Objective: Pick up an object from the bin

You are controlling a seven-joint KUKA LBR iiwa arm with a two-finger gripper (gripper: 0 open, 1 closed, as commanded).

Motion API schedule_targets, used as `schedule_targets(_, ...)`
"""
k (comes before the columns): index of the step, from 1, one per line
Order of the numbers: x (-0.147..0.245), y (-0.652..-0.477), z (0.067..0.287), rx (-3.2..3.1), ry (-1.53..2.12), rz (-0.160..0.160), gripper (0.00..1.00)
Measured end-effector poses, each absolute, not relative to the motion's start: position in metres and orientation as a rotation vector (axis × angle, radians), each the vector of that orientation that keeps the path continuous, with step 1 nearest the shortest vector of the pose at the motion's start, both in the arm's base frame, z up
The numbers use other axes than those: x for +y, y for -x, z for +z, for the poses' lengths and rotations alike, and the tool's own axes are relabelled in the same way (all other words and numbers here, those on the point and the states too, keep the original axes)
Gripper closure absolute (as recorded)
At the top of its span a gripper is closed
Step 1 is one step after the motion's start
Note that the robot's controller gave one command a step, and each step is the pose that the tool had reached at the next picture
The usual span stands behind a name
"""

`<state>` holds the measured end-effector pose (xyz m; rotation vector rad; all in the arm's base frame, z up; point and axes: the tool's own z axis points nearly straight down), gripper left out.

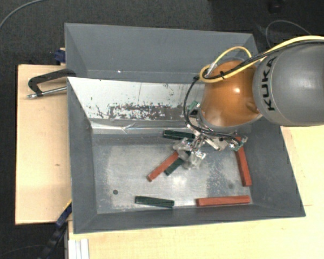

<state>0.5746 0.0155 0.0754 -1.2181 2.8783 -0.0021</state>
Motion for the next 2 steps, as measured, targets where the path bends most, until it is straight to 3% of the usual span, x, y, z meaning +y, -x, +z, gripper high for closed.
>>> schedule_targets(1,0.014,-0.5715,0.0717,2.888,1.223,0.0,0.0)
schedule_targets(2,0.0143,-0.5711,0.071,2.888,1.224,0.001,1.0)
